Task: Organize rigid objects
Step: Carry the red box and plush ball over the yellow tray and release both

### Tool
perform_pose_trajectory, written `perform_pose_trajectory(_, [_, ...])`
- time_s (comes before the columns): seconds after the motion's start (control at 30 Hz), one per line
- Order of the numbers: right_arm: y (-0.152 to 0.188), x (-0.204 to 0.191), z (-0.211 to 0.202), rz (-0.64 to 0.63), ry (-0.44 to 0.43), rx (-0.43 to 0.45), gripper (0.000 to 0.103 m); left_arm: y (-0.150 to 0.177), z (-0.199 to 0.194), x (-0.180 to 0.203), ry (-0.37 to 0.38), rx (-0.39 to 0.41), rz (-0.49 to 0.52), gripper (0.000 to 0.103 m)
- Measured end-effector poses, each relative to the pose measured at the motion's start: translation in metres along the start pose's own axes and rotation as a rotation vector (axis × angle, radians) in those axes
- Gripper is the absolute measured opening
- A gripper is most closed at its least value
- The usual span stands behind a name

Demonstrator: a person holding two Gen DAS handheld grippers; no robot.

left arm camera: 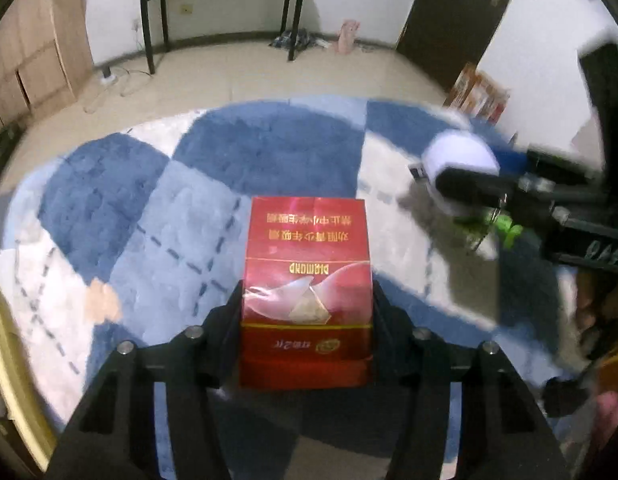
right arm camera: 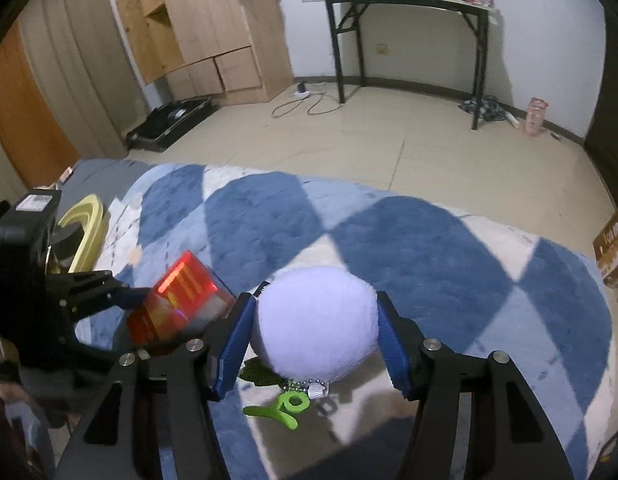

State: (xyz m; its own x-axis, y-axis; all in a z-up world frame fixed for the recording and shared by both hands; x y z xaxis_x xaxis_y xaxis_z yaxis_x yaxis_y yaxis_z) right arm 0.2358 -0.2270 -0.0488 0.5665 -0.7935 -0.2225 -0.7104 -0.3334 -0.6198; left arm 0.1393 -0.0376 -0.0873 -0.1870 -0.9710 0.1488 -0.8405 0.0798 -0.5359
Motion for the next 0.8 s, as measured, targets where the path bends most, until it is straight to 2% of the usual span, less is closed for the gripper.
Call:
perform_pose_trajectory(0.1, [-0.003, -0.008, -0.009, -0.028, -0.002, 0.013, 0.059, -0.004, -0.030, -0.015, -0.025, 0.068, -0.001, 0.057])
perform_pose_trajectory(0.17, [-0.006, -0.028, -0.018, -0.065, -0.032, 0.020, 0.059, -0.001, -0.066, -0.031, -0.040, 0.119, 0.000, 0.057])
perform_pose_trajectory(0.23, [-0.007, -0.051, -0.024, -0.104, -0.066, 0.027, 0.058, 0.012, -0.109, -0.054, -0.086, 0.182, 0.002, 0.057])
perform_pose_trajectory(0.33, [-0.007, -0.110, -0.025, -0.184, -0.154, 0.028, 0.058, 0.054, -0.169, -0.107, -0.166, 0.214, -0.084, 0.057])
perform_pose_trajectory(0.4, [-0.005, -0.149, -0.026, -0.239, -0.212, 0.031, 0.058, 0.091, -0.199, -0.144, -0.236, 0.204, -0.157, 0.057])
perform_pose_trajectory(0.47, [0.001, -0.204, -0.025, -0.317, -0.290, 0.030, 0.058, 0.129, -0.219, -0.180, -0.292, 0.176, -0.232, 0.057])
perform_pose_trajectory(0.57, [0.016, -0.280, -0.013, -0.392, -0.386, -0.001, 0.058, 0.172, -0.235, -0.225, -0.350, 0.123, -0.307, 0.057])
perform_pose_trajectory(0.63, [0.029, -0.329, 0.002, -0.454, -0.410, -0.029, 0.058, 0.183, -0.239, -0.244, -0.376, 0.126, -0.311, 0.057])
perform_pose_trajectory(0.73, [0.050, -0.384, 0.023, -0.566, -0.393, -0.051, 0.058, 0.183, -0.239, -0.271, -0.420, 0.150, -0.320, 0.057])
perform_pose_trajectory(0.8, [0.061, -0.408, 0.040, -0.601, -0.371, -0.084, 0.058, 0.169, -0.231, -0.277, -0.368, 0.154, -0.328, 0.058])
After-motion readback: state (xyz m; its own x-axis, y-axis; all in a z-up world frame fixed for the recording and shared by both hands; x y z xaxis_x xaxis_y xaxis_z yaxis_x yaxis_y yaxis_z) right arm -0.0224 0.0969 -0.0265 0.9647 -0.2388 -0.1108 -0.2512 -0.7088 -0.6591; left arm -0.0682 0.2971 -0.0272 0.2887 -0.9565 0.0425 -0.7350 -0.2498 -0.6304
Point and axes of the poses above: each gripper's, at about its wrist camera, not at the fingertips, and z roughly the way its jaws point, x to its right, y to its underside, the point moved 2 cm from there along z, roughly the way its jaws point, and after that the axes turned 6 degrees about z, right-handed, at the moved point
